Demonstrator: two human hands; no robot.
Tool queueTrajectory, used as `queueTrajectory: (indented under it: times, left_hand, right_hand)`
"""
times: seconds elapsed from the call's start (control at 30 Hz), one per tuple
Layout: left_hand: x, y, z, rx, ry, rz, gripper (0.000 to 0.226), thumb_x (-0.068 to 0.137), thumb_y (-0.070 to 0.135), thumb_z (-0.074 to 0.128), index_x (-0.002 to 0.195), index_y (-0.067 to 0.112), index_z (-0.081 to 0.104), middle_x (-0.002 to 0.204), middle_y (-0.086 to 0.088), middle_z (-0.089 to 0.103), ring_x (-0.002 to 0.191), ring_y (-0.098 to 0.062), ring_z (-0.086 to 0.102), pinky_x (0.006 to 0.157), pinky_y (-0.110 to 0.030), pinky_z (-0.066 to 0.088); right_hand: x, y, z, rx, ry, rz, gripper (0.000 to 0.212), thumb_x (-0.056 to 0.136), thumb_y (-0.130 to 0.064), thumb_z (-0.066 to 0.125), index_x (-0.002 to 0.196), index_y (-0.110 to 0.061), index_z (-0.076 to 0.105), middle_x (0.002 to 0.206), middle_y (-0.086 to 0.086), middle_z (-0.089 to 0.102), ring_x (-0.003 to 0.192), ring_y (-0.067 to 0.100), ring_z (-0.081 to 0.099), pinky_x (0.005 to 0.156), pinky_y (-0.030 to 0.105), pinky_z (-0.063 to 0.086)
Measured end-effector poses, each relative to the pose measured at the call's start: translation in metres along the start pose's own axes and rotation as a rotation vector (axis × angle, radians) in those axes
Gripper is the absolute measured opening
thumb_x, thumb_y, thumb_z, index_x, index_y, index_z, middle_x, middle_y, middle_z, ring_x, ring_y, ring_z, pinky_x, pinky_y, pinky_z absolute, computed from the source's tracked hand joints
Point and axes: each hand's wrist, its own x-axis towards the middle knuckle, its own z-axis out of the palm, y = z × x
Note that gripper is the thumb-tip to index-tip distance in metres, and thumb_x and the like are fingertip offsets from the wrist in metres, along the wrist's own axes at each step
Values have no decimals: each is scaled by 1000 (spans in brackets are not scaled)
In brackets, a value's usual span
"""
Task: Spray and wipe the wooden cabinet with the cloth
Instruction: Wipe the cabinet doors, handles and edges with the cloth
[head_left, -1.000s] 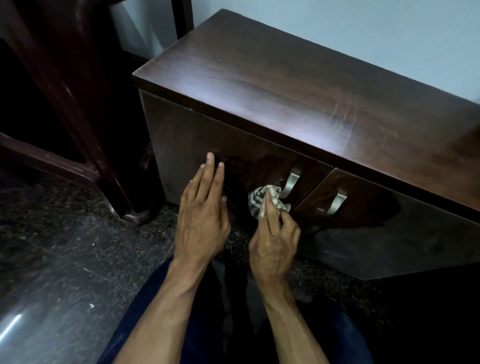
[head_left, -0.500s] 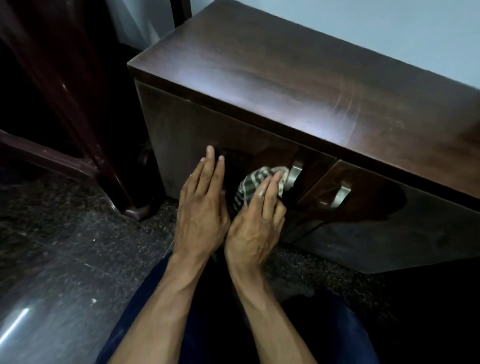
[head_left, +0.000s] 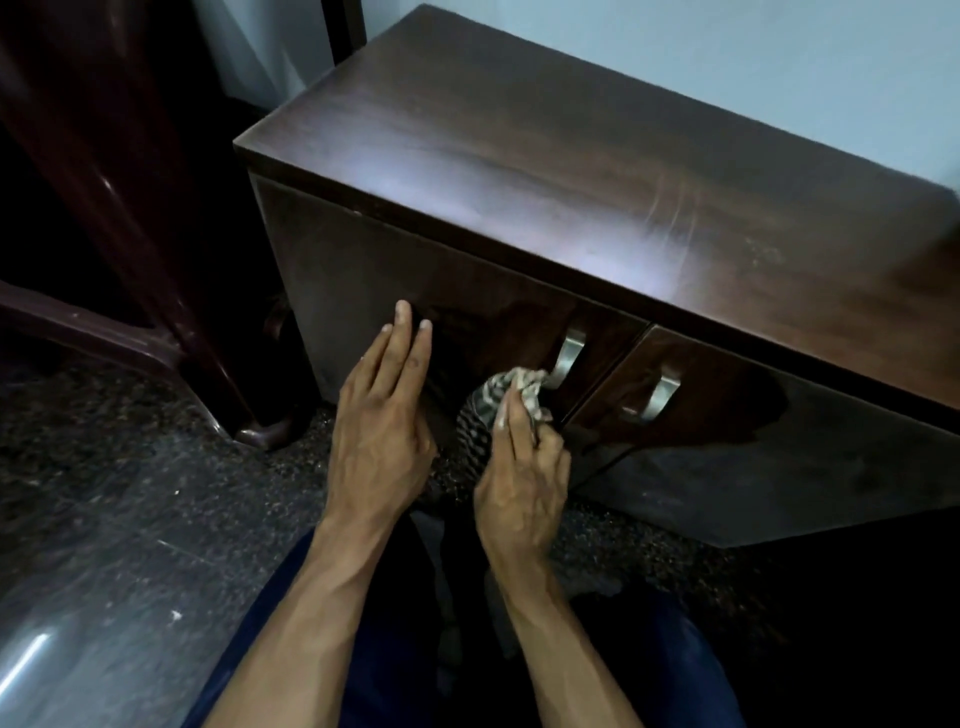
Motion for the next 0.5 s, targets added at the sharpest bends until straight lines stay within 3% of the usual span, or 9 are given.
queueTrajectory:
  times: [0.07, 0.17, 0.23, 0.33, 0.4, 0.5]
  left_hand:
    - [0, 4, 0, -1, -14, -6, 80, 78, -9, 48, 154, 9, 29, 165, -8, 16, 149, -28, 25, 116, -47, 33]
    - [1, 4, 1, -5, -24, -2, 78, 79, -8, 46, 154, 8, 29, 165, -9, 16, 150, -28, 25, 116, -48, 32]
    - [-1, 5, 0, 9, -24, -11, 76, 80, -4, 43, 154, 9, 29, 165, -9, 16, 150, -27, 24, 117, -47, 32]
    - [0, 7, 0, 3, -35, -27, 75, 80, -1, 42, 154, 9, 29, 165, -8, 17, 150, -26, 24, 116, -47, 33]
    - [1, 6, 0, -3, -39, -32, 77, 79, 0, 43, 154, 9, 29, 165, -8, 16, 150, -26, 24, 116, -47, 33]
    - [1, 4, 0, 11, -45, -23, 78, 78, 5, 41, 154, 10, 28, 165, -8, 15, 150, -26, 24, 116, -47, 33]
  right_hand:
    - [-12, 13, 3, -92, 77, 4, 69, 70, 1, 75, 136, -10, 57, 142, -4, 57, 100, 27, 47, 78, 44, 54]
    - [-20, 28, -1, -97, 134, 101, 54, 84, -1, 58, 138, -8, 56, 151, -6, 43, 101, 29, 49, 80, 45, 51]
    - [-14, 24, -10, -26, 198, 135, 52, 87, 2, 57, 139, -3, 57, 159, -6, 37, 102, 29, 52, 83, 43, 47]
    - [5, 8, -35, 166, 364, 92, 50, 88, 6, 57, 138, 11, 53, 154, 13, 45, 120, 30, 54, 102, 37, 47]
    - [26, -4, -59, 268, 499, 74, 48, 90, 4, 55, 136, 18, 50, 147, 27, 45, 140, 26, 44, 118, 30, 34]
    - [54, -12, -76, 269, 550, 37, 42, 91, 6, 61, 131, 17, 57, 138, 35, 47, 137, 35, 43, 122, 27, 27]
